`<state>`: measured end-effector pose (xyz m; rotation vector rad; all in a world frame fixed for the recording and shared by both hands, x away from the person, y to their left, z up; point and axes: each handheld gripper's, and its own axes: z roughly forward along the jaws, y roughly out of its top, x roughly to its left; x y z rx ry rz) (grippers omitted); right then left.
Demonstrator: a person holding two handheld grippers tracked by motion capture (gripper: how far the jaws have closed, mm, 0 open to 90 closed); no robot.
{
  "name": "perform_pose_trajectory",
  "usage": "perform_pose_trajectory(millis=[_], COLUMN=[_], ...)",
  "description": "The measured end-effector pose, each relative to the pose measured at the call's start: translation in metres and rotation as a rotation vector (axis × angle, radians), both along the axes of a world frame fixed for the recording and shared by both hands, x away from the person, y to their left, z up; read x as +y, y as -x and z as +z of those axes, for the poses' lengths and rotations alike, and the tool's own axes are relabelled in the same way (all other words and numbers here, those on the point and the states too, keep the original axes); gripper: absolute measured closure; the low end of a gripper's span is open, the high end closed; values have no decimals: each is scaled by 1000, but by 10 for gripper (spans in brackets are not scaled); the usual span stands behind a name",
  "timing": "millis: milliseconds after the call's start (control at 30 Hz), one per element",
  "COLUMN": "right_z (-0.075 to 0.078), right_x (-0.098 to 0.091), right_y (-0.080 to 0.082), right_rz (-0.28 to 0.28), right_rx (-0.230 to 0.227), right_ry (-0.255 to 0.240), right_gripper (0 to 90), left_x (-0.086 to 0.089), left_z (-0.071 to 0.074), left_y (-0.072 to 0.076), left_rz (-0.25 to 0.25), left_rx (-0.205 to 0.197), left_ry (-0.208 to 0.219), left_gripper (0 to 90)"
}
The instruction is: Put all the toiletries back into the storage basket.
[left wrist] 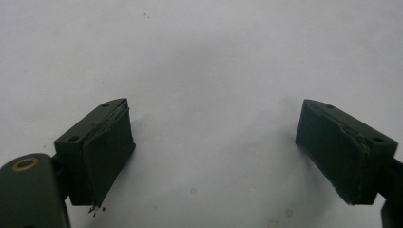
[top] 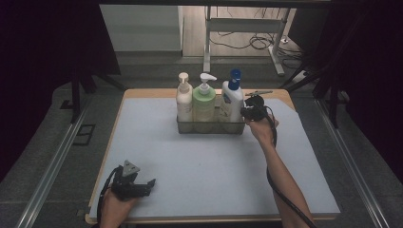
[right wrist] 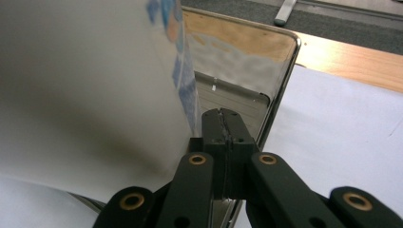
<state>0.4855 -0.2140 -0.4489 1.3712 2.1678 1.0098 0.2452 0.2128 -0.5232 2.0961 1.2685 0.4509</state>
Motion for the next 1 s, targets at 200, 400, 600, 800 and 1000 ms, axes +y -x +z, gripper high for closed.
perform_pose_trajectory(millis=[200, 400, 600, 800, 1000], right_z=[-2, -5, -8, -9, -11], right_x=[1, 3, 8, 17, 22], right_y=[1, 1, 1, 3, 5], right_rz=[0, 9, 19, 43, 64], right_rx=[8, 16, 22, 28, 34], right_ry=[2, 9, 7, -2, -5], right_gripper=[895, 895, 895, 895, 895], left_x=[0, 0, 0, 0, 0], left_z=[0, 0, 0, 0, 0], left_y=[0, 0, 0, 0, 0], left_rz=[-1, 0, -1, 0, -1], left_rx=[1, 0, 1, 0, 1], left_ry=[0, 0, 0, 0, 0], left_gripper=[120, 120, 120, 120, 120])
